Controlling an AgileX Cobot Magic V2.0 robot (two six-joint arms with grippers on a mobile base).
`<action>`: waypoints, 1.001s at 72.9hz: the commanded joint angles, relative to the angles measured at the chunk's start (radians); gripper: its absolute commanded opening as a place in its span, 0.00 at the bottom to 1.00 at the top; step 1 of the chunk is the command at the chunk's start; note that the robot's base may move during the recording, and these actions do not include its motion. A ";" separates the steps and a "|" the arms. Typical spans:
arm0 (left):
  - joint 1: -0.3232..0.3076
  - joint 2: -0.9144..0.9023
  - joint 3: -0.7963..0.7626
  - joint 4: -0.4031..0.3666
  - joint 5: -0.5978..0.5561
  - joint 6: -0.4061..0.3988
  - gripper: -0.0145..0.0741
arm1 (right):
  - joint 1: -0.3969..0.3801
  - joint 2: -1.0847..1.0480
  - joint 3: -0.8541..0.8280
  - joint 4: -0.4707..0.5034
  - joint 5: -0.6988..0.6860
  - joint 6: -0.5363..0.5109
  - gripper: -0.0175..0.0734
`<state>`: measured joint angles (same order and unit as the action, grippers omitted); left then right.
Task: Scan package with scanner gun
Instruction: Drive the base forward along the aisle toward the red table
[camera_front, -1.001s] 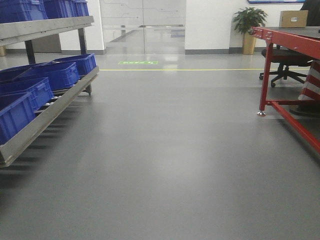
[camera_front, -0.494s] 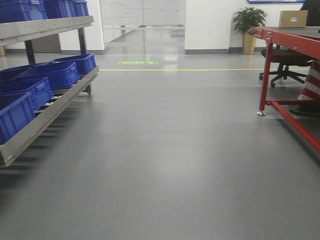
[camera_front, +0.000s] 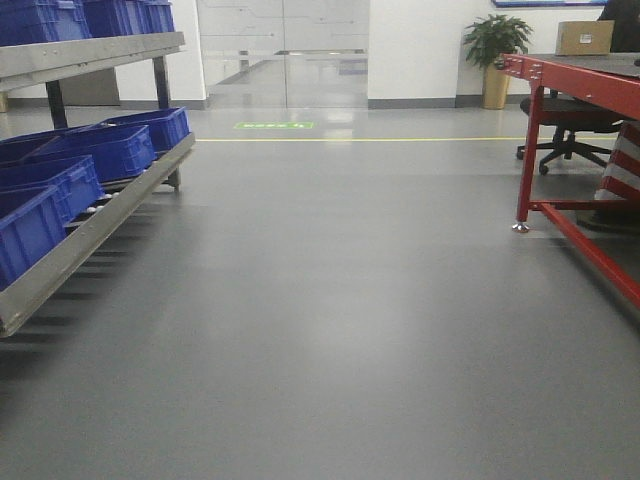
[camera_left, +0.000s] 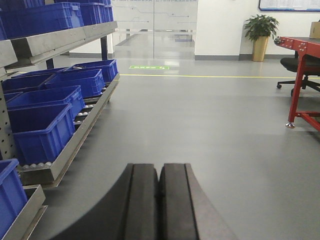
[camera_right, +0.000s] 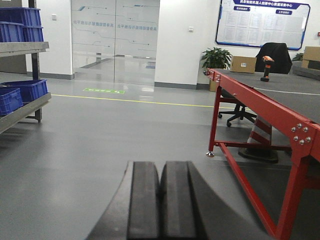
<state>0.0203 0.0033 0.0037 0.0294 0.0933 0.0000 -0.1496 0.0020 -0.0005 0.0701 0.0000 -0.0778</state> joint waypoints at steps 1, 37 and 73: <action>-0.002 -0.003 -0.004 0.001 -0.012 0.000 0.05 | -0.001 -0.002 0.001 -0.006 -0.023 0.000 0.01; -0.002 -0.003 -0.004 0.001 -0.012 0.000 0.05 | -0.001 -0.002 0.001 -0.006 -0.023 0.000 0.01; -0.002 -0.003 -0.004 0.001 -0.012 0.000 0.05 | -0.001 -0.002 0.001 -0.006 -0.023 0.000 0.01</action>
<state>0.0203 0.0033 0.0037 0.0294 0.0933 0.0000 -0.1496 0.0020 -0.0005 0.0701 0.0000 -0.0778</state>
